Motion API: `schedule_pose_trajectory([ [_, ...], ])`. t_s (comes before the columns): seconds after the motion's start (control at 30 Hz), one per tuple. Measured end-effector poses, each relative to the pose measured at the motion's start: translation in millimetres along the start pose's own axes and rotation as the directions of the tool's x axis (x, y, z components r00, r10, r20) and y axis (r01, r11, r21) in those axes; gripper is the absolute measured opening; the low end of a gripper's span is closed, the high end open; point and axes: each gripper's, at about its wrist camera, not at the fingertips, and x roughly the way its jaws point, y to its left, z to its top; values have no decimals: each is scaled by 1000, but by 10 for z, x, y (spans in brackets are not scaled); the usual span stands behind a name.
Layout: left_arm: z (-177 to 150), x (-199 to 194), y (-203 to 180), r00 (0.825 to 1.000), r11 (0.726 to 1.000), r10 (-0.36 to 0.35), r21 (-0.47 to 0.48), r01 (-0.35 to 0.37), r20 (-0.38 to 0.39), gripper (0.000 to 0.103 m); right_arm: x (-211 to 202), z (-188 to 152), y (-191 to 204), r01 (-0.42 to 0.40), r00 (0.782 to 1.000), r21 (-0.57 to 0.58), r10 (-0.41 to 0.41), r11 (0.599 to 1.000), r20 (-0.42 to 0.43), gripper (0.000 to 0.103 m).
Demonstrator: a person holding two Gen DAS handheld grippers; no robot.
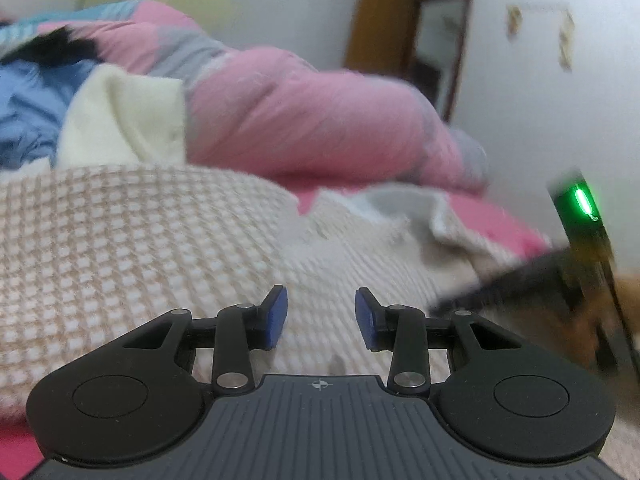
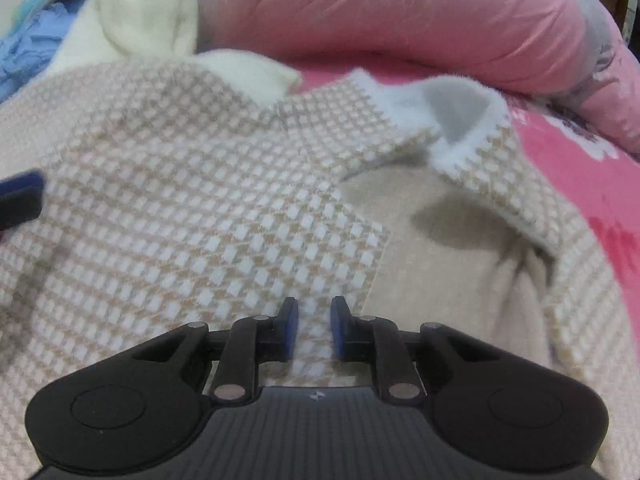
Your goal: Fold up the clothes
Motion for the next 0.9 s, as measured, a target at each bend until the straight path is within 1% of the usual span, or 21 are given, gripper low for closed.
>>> schedule_pose_trajectory([
  [0.03,-26,-47,-55,1000,1000,-1,26,1,-23,39,-64,40,-96,6,1000,81,-7,997,15,17],
  [0.1,-134,-145,-189,997,997,-24,70,29,-74,41,-181,89,-273,-18,998,191,7,982,57,19],
  [0.17,-270,-168,-311,991,993,-34,111,49,-130,41,-127,104,-390,-67,997,263,58,963,43,20],
  [0.23,-412,-127,-396,985,987,-18,154,45,-171,41,-53,116,-501,-116,993,331,113,937,26,23],
  [0.27,-449,-113,-413,984,986,-5,166,34,-175,42,16,112,-523,-132,990,353,140,926,3,34],
  [0.3,-486,-99,-430,984,984,9,179,24,-180,42,112,101,-522,-136,988,367,155,920,-22,41],
  [0.33,-523,-85,-448,983,981,22,191,13,-184,43,131,89,-518,-133,988,366,151,921,-20,41],
  [0.37,-557,-74,-463,982,979,35,203,4,-187,43,117,97,-475,-118,991,342,131,932,-15,39],
  [0.4,-565,-80,-464,981,979,38,205,2,-188,43,100,110,-421,-99,994,312,107,945,-10,29],
  [0.43,-580,-86,-465,982,978,39,208,0,-186,43,83,123,-367,-80,996,283,84,956,-4,15],
  [0.47,-595,-90,-462,982,977,41,212,-2,-182,43,72,127,-300,-58,998,241,59,969,2,7],
  [0.53,-602,-81,-459,983,976,45,217,-5,-179,44,70,119,-172,-4,1000,157,2,988,16,7],
  [0.6,-609,-79,-489,982,973,54,229,-12,-179,44,167,117,-121,50,998,95,-53,994,27,6],
  [0.67,-618,-92,-517,983,969,65,246,-21,-174,44,229,96,3,154,987,-34,-152,987,60,7],
  [0.7,-621,-84,-525,983,967,70,254,-25,-170,44,258,84,69,210,976,-101,-202,972,83,11],
  [0.77,-627,-69,-542,983,962,80,269,-34,-163,45,196,99,77,272,961,-117,-263,955,89,21],
  [0.83,-632,-69,-547,983,961,86,275,-39,-161,46,35,138,-12,306,950,-37,-302,951,80,19],
  [0.87,-633,-69,-546,983,960,87,276,-40,-160,46,-87,137,-40,352,933,-9,-350,936,86,19],
  [0.9,-632,-65,-541,983,961,87,275,-40,-160,46,-220,119,-49,362,927,-4,-360,932,103,19],
])
